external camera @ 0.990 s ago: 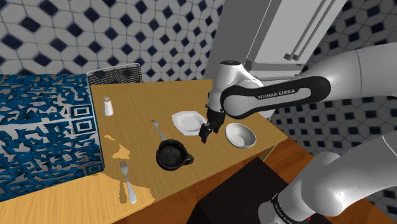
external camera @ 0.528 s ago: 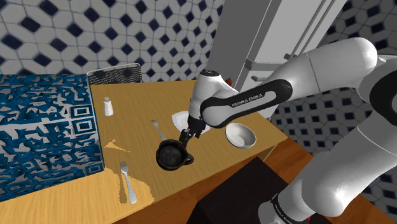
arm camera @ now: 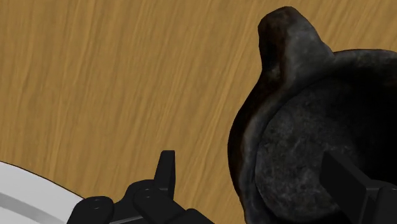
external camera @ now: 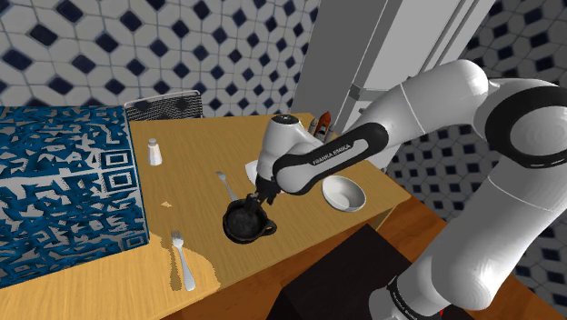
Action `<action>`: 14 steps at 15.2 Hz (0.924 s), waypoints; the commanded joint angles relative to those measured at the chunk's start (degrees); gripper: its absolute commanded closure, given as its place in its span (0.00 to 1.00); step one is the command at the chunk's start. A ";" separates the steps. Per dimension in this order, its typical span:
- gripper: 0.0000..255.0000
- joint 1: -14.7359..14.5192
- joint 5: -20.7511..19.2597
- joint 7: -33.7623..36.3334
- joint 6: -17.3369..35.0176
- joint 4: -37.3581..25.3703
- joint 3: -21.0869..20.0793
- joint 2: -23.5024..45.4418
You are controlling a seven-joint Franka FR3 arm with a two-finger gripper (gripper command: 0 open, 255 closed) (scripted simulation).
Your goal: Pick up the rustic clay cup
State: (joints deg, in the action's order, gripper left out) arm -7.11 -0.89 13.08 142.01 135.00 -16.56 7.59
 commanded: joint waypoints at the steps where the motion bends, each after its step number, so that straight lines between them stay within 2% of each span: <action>1: 0.00 -0.16 -0.60 0.51 1.60 0.36 0.10 1.25; 4: 0.00 -0.27 -1.12 0.85 2.77 0.50 0.27 2.33; 5: 1.00 -0.26 -1.17 0.86 2.82 0.44 0.30 2.46; 14: 1.00 -0.27 -1.12 0.86 2.76 0.50 0.27 2.33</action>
State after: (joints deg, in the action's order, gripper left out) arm -7.38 -2.06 13.94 144.77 135.43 -16.26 10.05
